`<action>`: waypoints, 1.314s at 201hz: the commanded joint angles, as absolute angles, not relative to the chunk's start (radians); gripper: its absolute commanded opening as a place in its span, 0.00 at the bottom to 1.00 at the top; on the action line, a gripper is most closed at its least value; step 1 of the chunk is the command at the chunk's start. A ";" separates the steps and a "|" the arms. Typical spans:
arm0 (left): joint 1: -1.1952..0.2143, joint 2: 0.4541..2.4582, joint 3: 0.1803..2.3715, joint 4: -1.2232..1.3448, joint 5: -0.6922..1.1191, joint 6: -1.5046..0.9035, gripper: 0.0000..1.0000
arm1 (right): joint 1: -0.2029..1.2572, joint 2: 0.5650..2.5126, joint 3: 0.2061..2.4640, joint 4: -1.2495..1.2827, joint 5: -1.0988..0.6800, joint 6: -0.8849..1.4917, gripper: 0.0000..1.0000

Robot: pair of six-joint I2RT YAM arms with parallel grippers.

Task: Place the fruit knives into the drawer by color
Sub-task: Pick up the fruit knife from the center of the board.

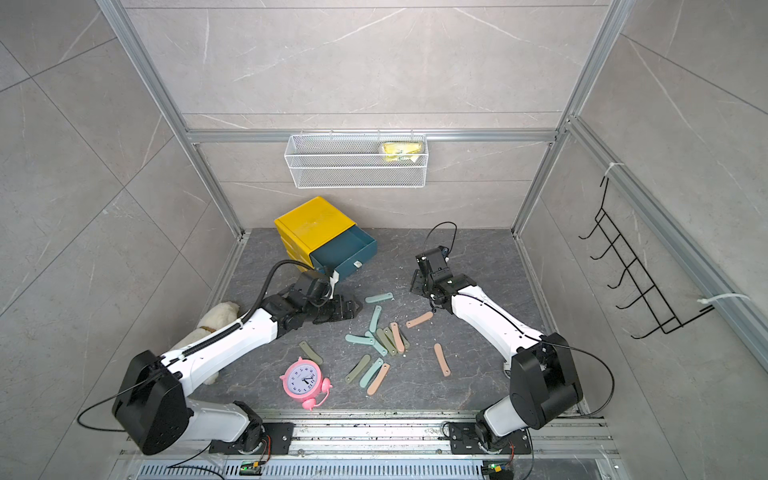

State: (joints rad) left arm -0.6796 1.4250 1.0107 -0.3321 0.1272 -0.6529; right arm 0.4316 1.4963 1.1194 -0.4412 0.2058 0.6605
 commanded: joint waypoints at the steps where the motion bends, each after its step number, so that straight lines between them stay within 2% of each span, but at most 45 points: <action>1: -0.745 1.512 1.083 -0.319 0.131 -0.624 0.91 | 0.407 1.426 1.063 -0.431 0.248 0.708 0.66; 59: -0.875 1.759 1.275 -0.370 0.119 -0.564 0.86 | 0.369 1.373 0.937 -0.400 0.275 0.733 0.65; 106: -0.908 1.989 1.587 -0.490 0.047 -0.386 0.86 | 0.307 1.317 0.834 -0.382 0.266 0.775 0.66; 168: -0.931 2.301 2.004 -0.733 0.103 -0.220 0.85 | 0.187 1.245 0.756 -0.380 0.243 0.820 0.66; 224: -0.976 2.424 2.102 -0.814 0.029 -0.172 0.84 | 0.145 1.239 0.742 -0.359 0.213 0.825 0.66; 264: -1.002 2.465 2.129 -0.858 -0.031 -0.137 0.76 | 0.117 1.228 0.742 -0.351 0.195 0.824 0.66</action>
